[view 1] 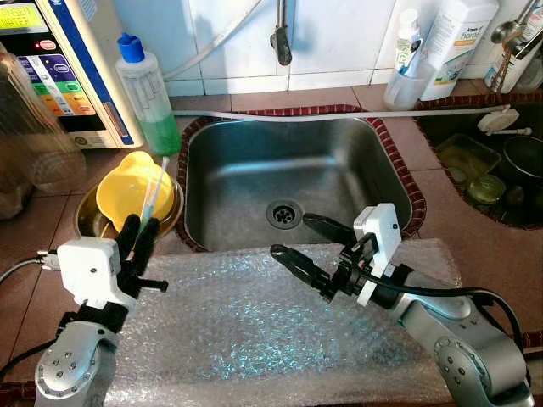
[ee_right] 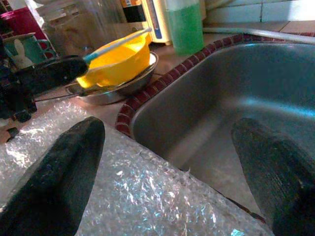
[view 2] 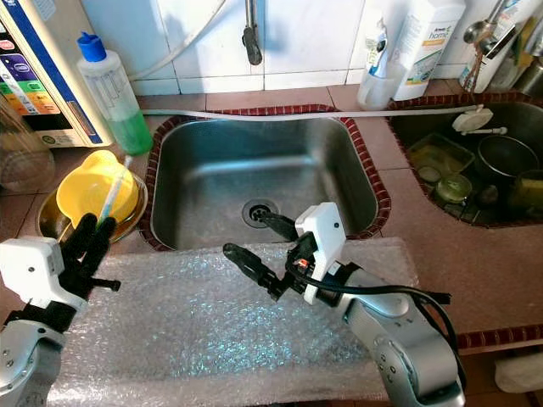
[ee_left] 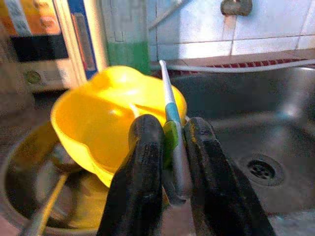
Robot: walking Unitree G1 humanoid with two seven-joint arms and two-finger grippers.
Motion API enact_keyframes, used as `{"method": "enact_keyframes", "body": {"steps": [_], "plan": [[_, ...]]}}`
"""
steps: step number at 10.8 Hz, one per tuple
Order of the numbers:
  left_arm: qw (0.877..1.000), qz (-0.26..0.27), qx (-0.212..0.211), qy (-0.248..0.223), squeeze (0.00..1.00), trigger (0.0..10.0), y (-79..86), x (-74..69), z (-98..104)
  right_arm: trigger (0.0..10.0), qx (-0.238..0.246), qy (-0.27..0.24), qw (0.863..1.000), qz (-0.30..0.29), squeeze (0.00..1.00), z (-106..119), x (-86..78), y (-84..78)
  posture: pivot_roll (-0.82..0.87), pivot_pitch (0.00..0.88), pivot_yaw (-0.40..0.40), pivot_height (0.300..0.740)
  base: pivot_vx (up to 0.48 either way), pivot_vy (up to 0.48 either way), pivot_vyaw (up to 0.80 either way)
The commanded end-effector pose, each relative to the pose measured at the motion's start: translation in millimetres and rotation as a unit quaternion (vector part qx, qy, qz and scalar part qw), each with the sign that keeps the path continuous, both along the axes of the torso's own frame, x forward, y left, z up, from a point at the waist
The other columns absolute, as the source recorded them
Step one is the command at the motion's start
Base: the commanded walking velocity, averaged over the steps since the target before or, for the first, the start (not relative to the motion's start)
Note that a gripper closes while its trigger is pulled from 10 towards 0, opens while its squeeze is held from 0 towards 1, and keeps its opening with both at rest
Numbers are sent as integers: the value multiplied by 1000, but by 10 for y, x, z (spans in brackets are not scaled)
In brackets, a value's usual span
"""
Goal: Kitchen organization
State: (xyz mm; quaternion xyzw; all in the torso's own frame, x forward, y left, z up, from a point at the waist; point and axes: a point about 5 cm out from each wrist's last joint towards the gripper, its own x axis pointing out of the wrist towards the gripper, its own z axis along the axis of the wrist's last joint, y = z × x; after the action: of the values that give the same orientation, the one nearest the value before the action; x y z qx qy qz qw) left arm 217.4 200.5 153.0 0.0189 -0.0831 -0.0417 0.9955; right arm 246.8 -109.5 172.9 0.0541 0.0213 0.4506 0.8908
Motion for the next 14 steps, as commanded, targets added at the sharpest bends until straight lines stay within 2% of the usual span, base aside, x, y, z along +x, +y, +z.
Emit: {"method": "enact_keyframes", "body": {"steps": [1,8,10,12,14], "plan": [[1000,13,15,-1,0,0,45,2,3,10000,-2,-3,1000,5,0,10,9,-4,-82,161,36,740,0,0,0],[994,59,90,-22,0,0,268,-6,128,10000,-6,-10,1000,-4,0,-4,48,2,-72,163,33,740,0,0,0],[989,68,127,-25,0,0,334,0,176,10000,-10,-16,1000,-7,0,-5,62,5,-71,164,35,740,0,0,0],[975,17,200,-100,0,0,229,181,598,10000,-56,-69,996,-5,0,68,168,-34,-74,160,36,740,0,0,0],[961,4,244,-130,0,0,175,292,771,10000,-101,-125,987,-4,0,178,255,-74,-77,156,37,740,0,0,0]]}}
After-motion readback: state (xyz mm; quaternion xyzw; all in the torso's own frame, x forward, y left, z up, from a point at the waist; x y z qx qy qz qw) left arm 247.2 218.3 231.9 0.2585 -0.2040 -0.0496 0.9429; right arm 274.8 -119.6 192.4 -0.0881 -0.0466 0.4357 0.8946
